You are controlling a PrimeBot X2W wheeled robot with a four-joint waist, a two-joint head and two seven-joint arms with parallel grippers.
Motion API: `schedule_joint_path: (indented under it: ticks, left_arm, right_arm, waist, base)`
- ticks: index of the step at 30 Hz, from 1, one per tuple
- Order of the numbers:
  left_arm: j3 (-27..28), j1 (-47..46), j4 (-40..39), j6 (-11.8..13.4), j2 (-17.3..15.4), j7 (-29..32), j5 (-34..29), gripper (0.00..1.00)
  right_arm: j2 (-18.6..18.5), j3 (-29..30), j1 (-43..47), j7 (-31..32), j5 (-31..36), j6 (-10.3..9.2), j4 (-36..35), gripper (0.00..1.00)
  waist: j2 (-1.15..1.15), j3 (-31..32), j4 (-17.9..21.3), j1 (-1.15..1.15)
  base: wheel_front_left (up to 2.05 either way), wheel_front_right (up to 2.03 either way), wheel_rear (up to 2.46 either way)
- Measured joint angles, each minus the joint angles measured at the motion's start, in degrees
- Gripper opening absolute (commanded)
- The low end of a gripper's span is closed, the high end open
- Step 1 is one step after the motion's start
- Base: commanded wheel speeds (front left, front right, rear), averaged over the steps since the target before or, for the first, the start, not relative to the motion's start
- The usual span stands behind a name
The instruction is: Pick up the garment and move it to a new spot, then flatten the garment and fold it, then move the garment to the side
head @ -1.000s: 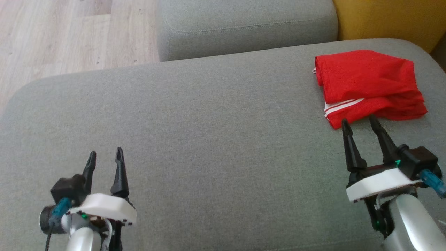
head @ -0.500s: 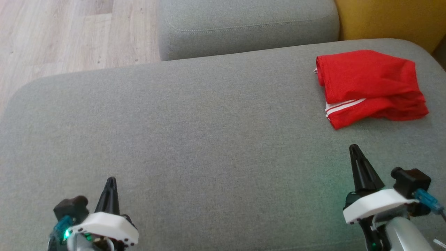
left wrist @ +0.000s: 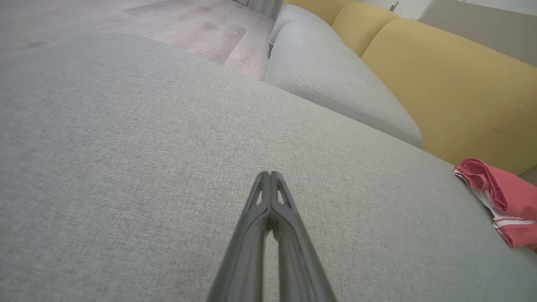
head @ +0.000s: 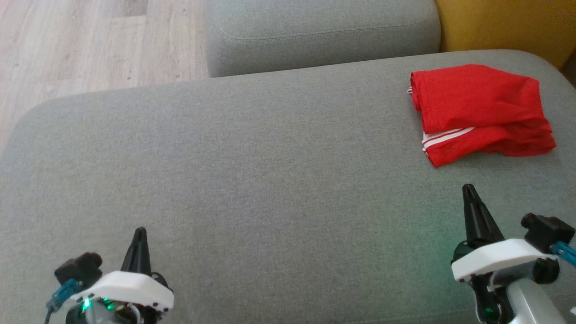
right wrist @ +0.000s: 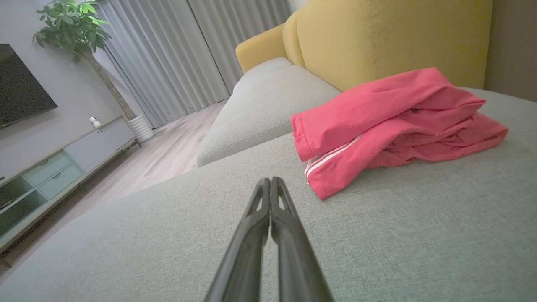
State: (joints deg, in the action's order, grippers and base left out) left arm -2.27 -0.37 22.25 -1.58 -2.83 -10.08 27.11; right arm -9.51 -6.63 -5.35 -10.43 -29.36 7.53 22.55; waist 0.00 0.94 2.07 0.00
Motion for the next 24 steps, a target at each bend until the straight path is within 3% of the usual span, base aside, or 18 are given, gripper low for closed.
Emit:
schedule_joint_path:
  ticks: [24]
  left_arm:
    - [1.5,-0.1,-1.6,-1.0,0.0,3.8,15.1,0.00]
  right_arm:
    - [1.6,3.4,0.0,4.0,-14.7,0.00,-1.5,0.00]
  waist:
    - [0.00,-0.3,-0.5,0.00]
  base:
    - [0.00,0.00,0.00]
